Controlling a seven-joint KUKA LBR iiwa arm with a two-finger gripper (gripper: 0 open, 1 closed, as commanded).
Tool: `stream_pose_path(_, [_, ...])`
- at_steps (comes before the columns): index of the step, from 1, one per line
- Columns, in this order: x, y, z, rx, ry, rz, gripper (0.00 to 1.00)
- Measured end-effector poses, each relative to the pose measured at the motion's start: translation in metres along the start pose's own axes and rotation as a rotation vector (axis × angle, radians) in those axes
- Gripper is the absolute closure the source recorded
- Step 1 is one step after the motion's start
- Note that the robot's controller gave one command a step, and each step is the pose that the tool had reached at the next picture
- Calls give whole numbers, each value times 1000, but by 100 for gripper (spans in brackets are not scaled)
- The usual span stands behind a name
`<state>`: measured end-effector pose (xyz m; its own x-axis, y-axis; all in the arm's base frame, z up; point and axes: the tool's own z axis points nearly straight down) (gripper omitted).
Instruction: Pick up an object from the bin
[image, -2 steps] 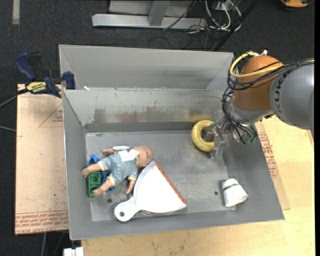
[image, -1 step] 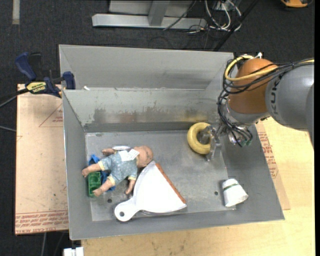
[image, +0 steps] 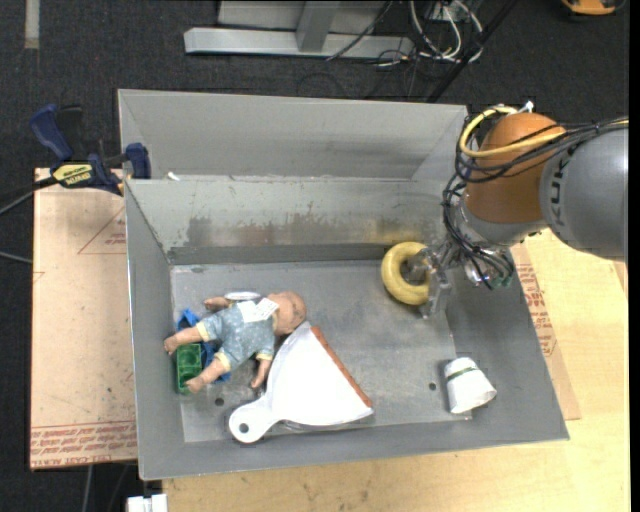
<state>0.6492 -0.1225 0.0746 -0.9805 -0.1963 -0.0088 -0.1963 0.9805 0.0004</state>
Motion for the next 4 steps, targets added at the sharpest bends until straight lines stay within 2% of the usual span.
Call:
stream_pose_path(1, [1,4,2,2,1,-10,100])
stream_pose_path(2, [51,26,4,-1,-2,-22,100])
stream_pose_path(3, [-9,13,-28,2,-4,-58,100])
stream_pose_path(4, [-9,13,-28,2,-4,-58,100])
